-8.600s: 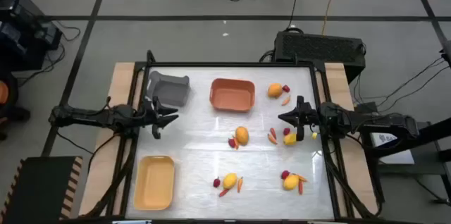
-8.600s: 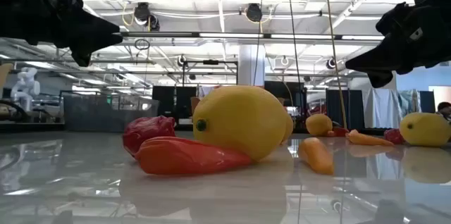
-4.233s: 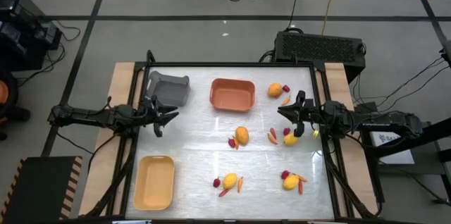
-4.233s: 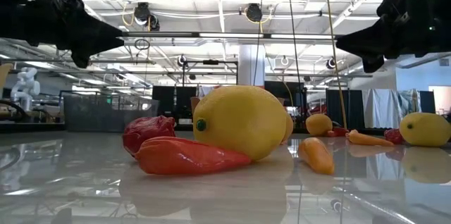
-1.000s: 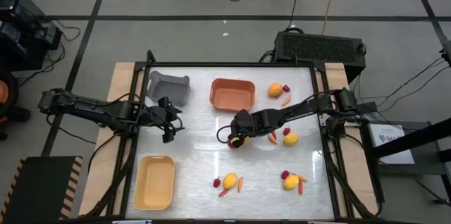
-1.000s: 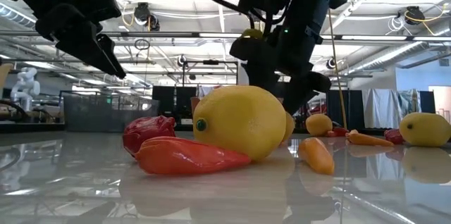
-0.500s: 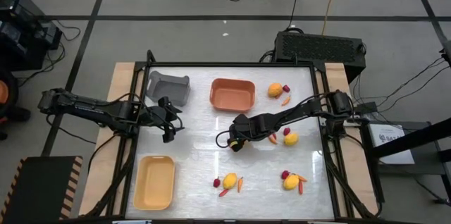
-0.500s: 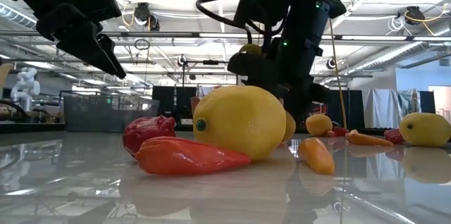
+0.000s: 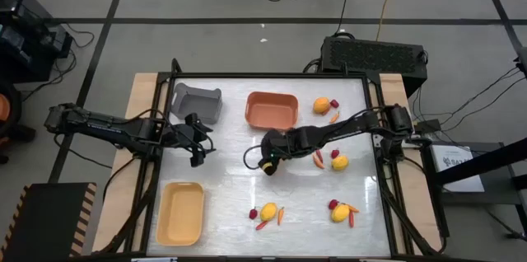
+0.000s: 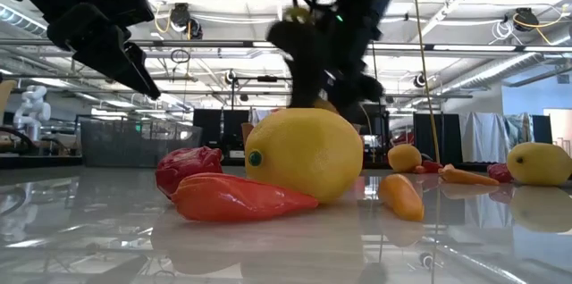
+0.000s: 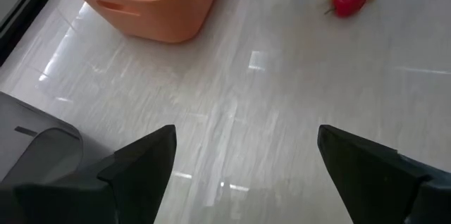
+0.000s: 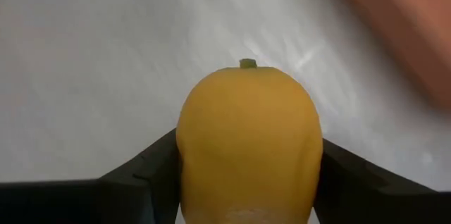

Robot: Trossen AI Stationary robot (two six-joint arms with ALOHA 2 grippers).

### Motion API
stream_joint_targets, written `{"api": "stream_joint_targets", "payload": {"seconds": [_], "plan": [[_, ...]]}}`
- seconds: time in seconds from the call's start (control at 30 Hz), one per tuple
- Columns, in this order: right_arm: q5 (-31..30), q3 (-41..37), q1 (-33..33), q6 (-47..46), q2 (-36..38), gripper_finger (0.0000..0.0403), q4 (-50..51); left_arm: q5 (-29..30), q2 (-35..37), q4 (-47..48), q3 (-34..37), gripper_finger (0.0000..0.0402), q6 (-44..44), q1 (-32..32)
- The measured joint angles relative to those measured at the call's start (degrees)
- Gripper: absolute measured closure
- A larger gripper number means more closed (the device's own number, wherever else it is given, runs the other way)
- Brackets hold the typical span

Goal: Sort produce into baskets
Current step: Put the lemon into the orange bin

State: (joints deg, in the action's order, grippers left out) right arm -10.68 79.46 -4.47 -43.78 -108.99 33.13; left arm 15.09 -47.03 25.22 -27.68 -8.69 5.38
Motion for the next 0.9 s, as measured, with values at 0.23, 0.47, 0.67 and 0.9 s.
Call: {"api": "stream_joint_targets", "payload": {"seconds": [0.23,0.47,0.67,0.9], "plan": [[-7.5,7.8,5.4,13.1,0.0,0.0171,-0.3,0.0,0.0,-1.9,0.0,0.0049,-0.1,0.0],[-10.4,8.4,11.9,17.3,0.0,0.0165,1.6,0.0,0.0,-2.0,0.0,0.0049,-1.5,0.0],[-10.2,8.4,15.7,17.5,0.0,0.0165,6.2,0.0,0.0,-2.0,0.0,0.0049,-1.2,0.0],[-10.2,8.4,17.6,19.2,0.0,0.0148,6.9,0.0,0.0,-1.9,0.0,0.0049,-1.1,0.0]]}}
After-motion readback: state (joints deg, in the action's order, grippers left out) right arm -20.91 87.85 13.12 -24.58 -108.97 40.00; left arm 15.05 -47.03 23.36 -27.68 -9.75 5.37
